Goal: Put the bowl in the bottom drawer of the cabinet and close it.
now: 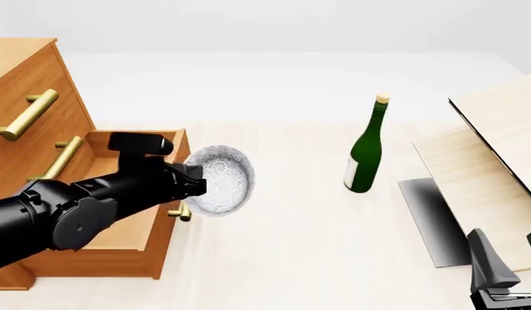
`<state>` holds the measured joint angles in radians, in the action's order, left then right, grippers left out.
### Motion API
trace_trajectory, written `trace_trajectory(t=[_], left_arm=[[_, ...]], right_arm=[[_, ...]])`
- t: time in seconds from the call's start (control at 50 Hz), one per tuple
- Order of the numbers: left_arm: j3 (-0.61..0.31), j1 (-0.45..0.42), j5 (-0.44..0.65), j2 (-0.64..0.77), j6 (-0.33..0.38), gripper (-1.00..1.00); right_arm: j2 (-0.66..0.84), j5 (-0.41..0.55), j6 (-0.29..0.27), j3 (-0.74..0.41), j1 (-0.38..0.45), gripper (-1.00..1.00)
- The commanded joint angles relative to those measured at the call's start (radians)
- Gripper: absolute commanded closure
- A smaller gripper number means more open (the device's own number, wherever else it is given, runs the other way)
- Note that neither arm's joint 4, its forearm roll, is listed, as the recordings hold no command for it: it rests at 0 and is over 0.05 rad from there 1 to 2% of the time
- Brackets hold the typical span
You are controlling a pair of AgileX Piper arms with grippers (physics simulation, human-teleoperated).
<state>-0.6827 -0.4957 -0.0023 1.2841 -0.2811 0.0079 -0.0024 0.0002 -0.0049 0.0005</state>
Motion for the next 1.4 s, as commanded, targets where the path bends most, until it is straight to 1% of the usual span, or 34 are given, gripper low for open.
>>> trace_trajectory(t=[0.02, 0.16, 0.3, 0.64, 0.76, 0.98, 1.0, 1.04, 1.4], left_arm=[[0.004, 0.002, 0.022, -0.047, 0.007, 1.0], [0.009, 0.011, 0.032, -0.07, 0.01, 1.0], [0.013, 0.04, 0.047, -0.096, 0.026, 1.0], [0.027, 0.064, 0.082, -0.162, 0.031, 1.0], [0.036, 0.098, 0.096, -0.191, 0.044, 1.0], [0.043, 0.125, 0.117, -0.23, 0.049, 1.0], [0.046, 0.143, 0.121, -0.24, 0.057, 1.0], [0.047, 0.152, 0.123, -0.243, 0.06, 1.0], [0.06, 0.201, 0.142, -0.276, 0.068, 1.0]], right_arm=[[-0.001, 0.0, 0.0, 0.001, 0.0, -1.0], [-0.001, 0.0, 0.0, 0.001, 0.0, -1.0], [-0.001, 0.0, 0.0, 0.001, 0.0, -1.0], [-0.001, 0.0, 0.0, 0.001, 0.0, -1.0], [-0.001, 0.0, 0.0, 0.001, 0.0, -1.0], [-0.001, 0.0, 0.0, 0.001, 0.0, -1.0], [-0.001, 0.0, 0.0, 0.001, 0.0, -1.0], [-0.001, 0.0, 0.0, 0.001, 0.0, -1.0], [-0.001, 0.0, 0.0, 0.001, 0.0, -1.0]])
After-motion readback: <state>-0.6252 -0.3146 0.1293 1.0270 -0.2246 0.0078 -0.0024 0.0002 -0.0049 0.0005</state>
